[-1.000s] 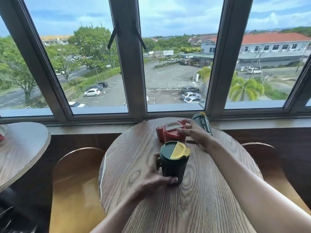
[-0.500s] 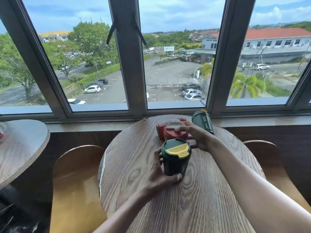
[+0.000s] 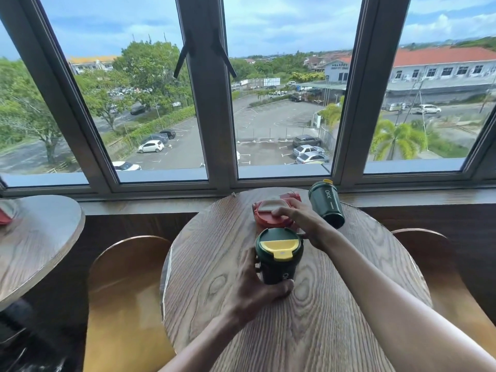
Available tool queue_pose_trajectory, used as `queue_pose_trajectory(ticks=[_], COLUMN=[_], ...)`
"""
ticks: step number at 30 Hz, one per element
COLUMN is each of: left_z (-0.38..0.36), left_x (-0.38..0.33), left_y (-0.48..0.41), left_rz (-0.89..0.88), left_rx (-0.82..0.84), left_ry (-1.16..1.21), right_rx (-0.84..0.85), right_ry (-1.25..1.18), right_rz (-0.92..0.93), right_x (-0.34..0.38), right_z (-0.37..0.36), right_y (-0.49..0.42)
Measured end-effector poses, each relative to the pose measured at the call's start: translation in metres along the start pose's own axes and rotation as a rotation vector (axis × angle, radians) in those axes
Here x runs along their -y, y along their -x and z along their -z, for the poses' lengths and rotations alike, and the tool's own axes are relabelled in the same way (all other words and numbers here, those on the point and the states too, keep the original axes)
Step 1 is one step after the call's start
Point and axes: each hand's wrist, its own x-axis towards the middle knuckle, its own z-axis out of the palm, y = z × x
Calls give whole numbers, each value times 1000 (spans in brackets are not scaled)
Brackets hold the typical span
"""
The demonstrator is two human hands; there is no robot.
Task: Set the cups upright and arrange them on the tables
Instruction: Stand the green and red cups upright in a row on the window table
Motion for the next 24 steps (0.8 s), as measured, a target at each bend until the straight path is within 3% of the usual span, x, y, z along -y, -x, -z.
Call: queue_pose_trajectory(ticks=[7,10,13,16,18,21,24], left_z=[12,24,30,28,26,24,26], left_x=[4,-10,-32,-52,-62,-70,-67], left_y=[6,-13,-47,-75,-83,-83,-80], left_rz=[-17,-32,-65,-98,-101,-108,-98], left_rx=[57,-144,-229,-213,-108,58,111], left_ry=[85,43,-52,-156,-276,-480,-524], right_rx=[30,-358,-648,-612,-569,-537,-506], right_ry=[-5,-22,190,433,481,407,249], right_rz=[49,196,178,-16,-133,-232,-286], right_x=[-11,-11,-13,-16,-18,-25,-32], right_z=[9,24,50,71,79,86,92], right_y=[3,2,-16,-41,-54,-74,-88])
